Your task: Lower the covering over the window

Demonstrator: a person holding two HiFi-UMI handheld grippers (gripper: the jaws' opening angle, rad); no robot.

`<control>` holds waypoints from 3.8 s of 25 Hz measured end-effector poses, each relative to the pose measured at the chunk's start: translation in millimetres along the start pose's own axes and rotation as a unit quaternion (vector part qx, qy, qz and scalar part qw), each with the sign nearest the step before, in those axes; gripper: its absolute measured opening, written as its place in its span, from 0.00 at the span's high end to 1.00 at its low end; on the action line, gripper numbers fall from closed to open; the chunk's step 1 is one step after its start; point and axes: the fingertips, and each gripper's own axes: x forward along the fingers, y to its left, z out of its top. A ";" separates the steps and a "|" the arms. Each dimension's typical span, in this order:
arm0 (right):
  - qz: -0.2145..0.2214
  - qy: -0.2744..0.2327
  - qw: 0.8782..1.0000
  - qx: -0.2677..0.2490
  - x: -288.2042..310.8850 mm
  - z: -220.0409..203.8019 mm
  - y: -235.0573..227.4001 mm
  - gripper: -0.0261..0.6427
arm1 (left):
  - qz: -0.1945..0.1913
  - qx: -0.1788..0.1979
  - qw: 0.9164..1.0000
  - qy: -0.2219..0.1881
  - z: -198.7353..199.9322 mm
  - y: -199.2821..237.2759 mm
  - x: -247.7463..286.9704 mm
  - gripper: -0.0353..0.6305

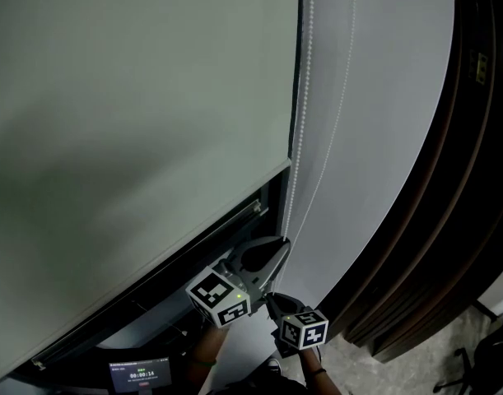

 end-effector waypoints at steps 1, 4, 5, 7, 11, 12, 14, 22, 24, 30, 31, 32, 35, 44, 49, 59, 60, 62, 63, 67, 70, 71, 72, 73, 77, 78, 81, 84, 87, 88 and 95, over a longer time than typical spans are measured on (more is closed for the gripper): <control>0.000 -0.002 1.000 -0.001 -1.6 0.4 -1.6 0.93 | 0.000 -0.009 1.000 -0.002 0.1 0.2 -0.3 0.93; -0.009 -0.006 1.000 -0.016 -8.6 2.2 -6.2 0.93 | 0.003 -0.031 0.999 -0.019 0.0 3.0 -2.8 0.94; -0.014 -0.004 1.000 -0.022 -10.7 2.5 -6.3 0.93 | 0.006 -0.035 0.999 -0.025 0.1 5.2 -5.8 0.94; -0.020 -0.008 0.999 -0.029 -14.4 7.4 -4.8 0.92 | 0.015 -0.028 0.999 -0.030 0.8 10.9 -13.9 0.94; -0.013 -0.062 0.998 -0.023 -35.1 48.8 3.3 0.91 | 0.031 0.001 0.999 -0.021 -3.6 21.5 -22.2 0.94; -0.009 -0.078 0.997 -0.023 -42.7 62.7 5.3 0.91 | 0.031 -0.002 0.999 -0.009 -13.2 23.8 -21.7 0.94; 0.004 -0.108 0.994 -0.035 -59.5 93.2 12.7 0.89 | 0.037 -0.018 0.998 0.043 -48.6 28.0 -21.2 0.94; 0.046 -0.173 0.976 -0.122 -99.3 192.1 61.1 0.81 | 0.045 -0.108 0.971 0.209 -201.5 7.0 -42.4 0.94; 0.045 -0.178 0.974 -0.135 -95.5 203.6 65.6 0.80 | 0.045 -0.128 0.960 0.244 -235.6 -3.4 -52.7 0.94; 0.079 -0.217 0.965 -0.127 -98.3 244.0 85.1 0.80 | 0.044 -0.155 0.945 0.284 -269.3 -22.9 -66.0 0.94; 0.076 -0.227 0.963 -0.123 -99.5 250.2 85.4 0.80 | 0.043 -0.153 0.945 0.285 -268.6 -23.4 -64.4 0.94; 0.068 -0.234 0.962 -0.123 -99.8 254.6 84.0 0.81 | 0.042 -0.151 0.945 0.286 -268.4 -24.0 -62.9 0.94; 0.047 -0.242 0.961 -0.122 -98.8 257.5 76.8 0.93 | 0.038 -0.156 0.945 0.285 -269.8 -26.7 -61.5 0.94; 0.065 -0.275 0.957 -0.070 -107.8 259.2 57.7 0.94 | 0.034 -0.099 0.973 0.205 -226.0 -36.6 -60.3 0.93; 0.069 -0.277 0.956 -0.062 -108.8 253.7 54.6 0.94 | 0.056 -0.095 0.991 0.079 -128.5 -14.4 -48.6 0.93; 0.032 -0.144 0.989 -0.024 -54.0 133.9 18.1 0.94 | 0.025 -0.017 1.000 0.000 -23.7 -5.9 -20.1 0.84; 0.027 -0.118 0.992 -0.020 -45.1 110.5 16.9 0.94 | 0.020 -0.011 1.000 -0.002 -19.4 -6.1 -19.9 0.82; 0.012 -0.061 0.998 -0.014 -27.7 58.9 11.1 0.94 | 0.011 -0.004 1.000 -0.005 -12.4 -5.8 -19.1 0.82; 0.006 -0.036 0.999 -0.008 -20.9 33.0 7.2 0.94 | 0.009 -0.002 1.000 -0.006 -9.9 -5.7 -18.2 0.82; -0.001 0.021 1.000 0.021 -14.0 -33.9 -1.2 0.94 | -0.008 -0.005 1.000 -0.017 -9.9 -10.1 -14.3 0.82; -0.004 0.034 0.999 0.006 -15.6 -37.5 -0.6 0.94 | -0.016 -0.007 1.000 -0.002 -8.5 -16.8 -12.0 0.84; -0.007 0.034 0.999 0.002 -15.5 -36.9 -1.1 0.94 | -0.019 -0.008 1.000 0.001 -9.5 -18.5 -11.7 0.91; -0.009 0.032 0.999 0.003 -15.4 -37.0 -1.9 0.94 | -0.021 -0.009 1.000 0.002 -10.8 -19.4 -11.6 0.93; -0.011 0.029 0.999 0.008 -15.9 -37.3 -3.0 0.94 | -0.024 -0.012 1.000 0.002 -12.2 -19.8 -11.1 0.93; -0.004 0.018 0.999 0.030 -20.8 -36.5 -4.5 0.94 | -0.026 -0.017 1.000 0.004 -14.8 -17.1 -8.0 0.94; -0.002 0.017 0.999 0.029 -21.7 -36.8 -3.5 0.94 | -0.018 -0.016 1.000 0.005 -14.2 -13.9 -9.4 0.94; -0.008 0.028 1.000 0.000 -24.8 -39.3 -2.5 0.94 | 0.003 -0.014 1.000 -0.005 -19.1 -0.5 -15.4 0.94; -0.024 0.024 0.999 -0.027 -31.1 -32.5 -6.3 0.94 | 0.015 -0.009 1.000 -0.004 -21.8 11.1 -19.4 0.94; -0.019 0.005 1.000 -0.016 -39.3 -12.4 -7.9 0.94 | 0.018 -0.013 1.000 0.016 -27.8 15.6 -20.1 0.94; -0.015 -0.006 1.000 -0.011 -42.5 -1.9 -7.7 0.94 | 0.020 -0.013 0.999 0.040 -39.1 16.8 -19.9 0.94; 0.025 -0.107 0.993 -0.032 -75.7 89.3 13.3 0.94 | 0.052 -0.083 0.969 0.229 -198.4 21.6 -55.7 0.94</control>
